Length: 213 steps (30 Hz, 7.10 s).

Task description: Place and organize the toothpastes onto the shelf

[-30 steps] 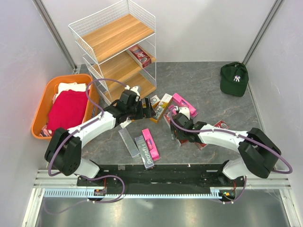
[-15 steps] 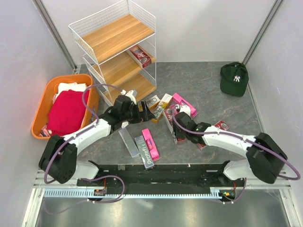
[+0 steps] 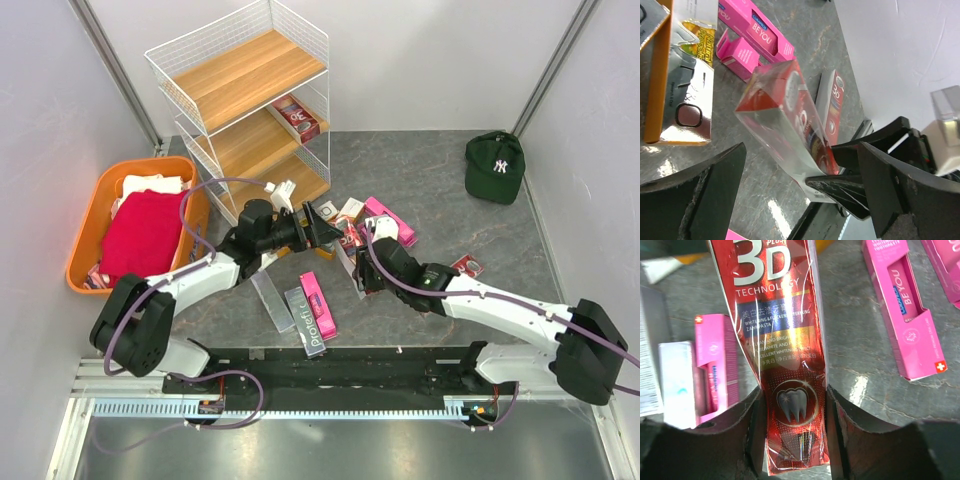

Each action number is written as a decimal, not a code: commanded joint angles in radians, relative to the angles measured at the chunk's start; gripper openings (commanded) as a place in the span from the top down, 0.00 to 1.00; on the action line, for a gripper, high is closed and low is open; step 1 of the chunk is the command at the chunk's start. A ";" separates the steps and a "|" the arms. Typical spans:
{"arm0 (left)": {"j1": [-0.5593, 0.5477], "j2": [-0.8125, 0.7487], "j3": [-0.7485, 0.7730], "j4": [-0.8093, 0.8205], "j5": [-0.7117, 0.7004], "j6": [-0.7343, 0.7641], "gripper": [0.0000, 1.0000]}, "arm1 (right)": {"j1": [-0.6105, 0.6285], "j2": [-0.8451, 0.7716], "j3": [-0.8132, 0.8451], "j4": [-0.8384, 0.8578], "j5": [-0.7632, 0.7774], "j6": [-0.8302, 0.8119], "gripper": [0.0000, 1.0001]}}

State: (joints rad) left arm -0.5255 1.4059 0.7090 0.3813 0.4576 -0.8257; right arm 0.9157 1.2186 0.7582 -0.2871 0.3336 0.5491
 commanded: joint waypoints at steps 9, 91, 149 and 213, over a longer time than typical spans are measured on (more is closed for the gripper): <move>-0.002 0.077 0.026 0.106 0.105 -0.069 0.10 | 0.058 -0.048 0.085 0.115 0.007 0.002 0.63; 0.639 -0.573 -0.435 0.349 0.314 -0.488 0.04 | -0.095 0.200 -0.094 1.238 -0.663 0.649 0.81; 0.636 -0.645 -0.088 -0.639 0.081 0.132 0.00 | -0.294 0.789 0.814 0.881 -0.447 0.701 0.86; 0.536 -0.607 -0.082 -0.536 0.115 0.195 0.03 | -0.452 0.303 0.459 0.490 -0.499 0.348 0.02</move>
State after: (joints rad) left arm 0.0750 0.7826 0.5610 -0.1993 0.5850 -0.7044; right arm 0.4931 1.6360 1.2793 0.3412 -0.2337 1.0214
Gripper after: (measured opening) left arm 0.985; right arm 0.982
